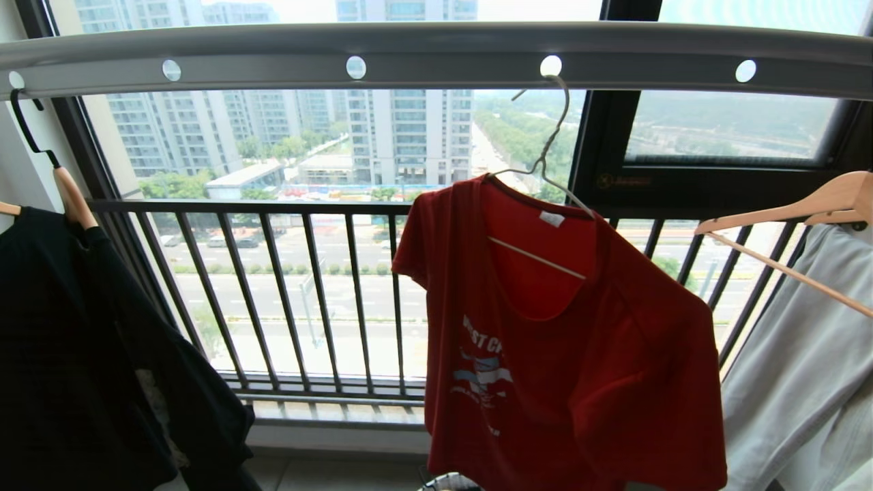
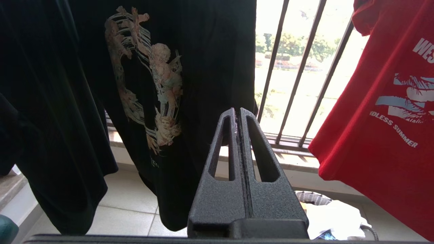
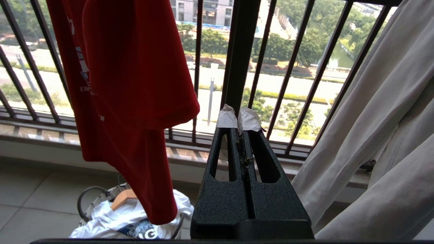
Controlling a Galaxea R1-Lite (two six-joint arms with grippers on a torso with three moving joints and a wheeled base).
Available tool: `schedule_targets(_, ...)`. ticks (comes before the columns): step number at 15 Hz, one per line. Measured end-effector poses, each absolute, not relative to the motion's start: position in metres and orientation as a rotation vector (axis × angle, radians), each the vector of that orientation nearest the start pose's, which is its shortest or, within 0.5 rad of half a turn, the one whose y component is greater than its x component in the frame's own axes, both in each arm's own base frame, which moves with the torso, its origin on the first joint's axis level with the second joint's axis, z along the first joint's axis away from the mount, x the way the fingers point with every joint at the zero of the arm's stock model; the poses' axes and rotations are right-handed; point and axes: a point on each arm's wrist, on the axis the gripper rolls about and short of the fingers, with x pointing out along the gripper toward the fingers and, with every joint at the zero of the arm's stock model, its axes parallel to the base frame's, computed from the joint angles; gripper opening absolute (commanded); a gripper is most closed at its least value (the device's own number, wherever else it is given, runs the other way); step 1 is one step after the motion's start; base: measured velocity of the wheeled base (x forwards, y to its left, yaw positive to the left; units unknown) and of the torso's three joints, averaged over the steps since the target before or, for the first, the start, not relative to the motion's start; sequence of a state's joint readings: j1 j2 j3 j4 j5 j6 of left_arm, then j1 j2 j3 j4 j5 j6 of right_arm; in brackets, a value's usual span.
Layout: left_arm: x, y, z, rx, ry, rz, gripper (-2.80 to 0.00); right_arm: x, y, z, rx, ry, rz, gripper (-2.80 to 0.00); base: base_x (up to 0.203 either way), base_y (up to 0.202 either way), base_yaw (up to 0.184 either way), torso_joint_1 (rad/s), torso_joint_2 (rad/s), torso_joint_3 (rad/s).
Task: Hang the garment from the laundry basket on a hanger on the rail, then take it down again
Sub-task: Take the clothes off the clothes rack
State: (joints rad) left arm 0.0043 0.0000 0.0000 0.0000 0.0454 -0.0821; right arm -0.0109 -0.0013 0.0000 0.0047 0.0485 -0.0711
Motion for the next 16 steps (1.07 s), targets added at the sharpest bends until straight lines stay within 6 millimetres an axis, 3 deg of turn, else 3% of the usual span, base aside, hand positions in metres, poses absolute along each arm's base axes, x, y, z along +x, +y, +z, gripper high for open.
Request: schedule_targets(16, -0.0228, 0.0009, 0.0755, -0.082, -0.002, 0.05, -2.8, -0.0229, 0.0011, 0.0749, -0.062, 0.003, 0.037, -2.8, 0.0, 0.0, 0.0, 0.0, 0.0, 0.0)
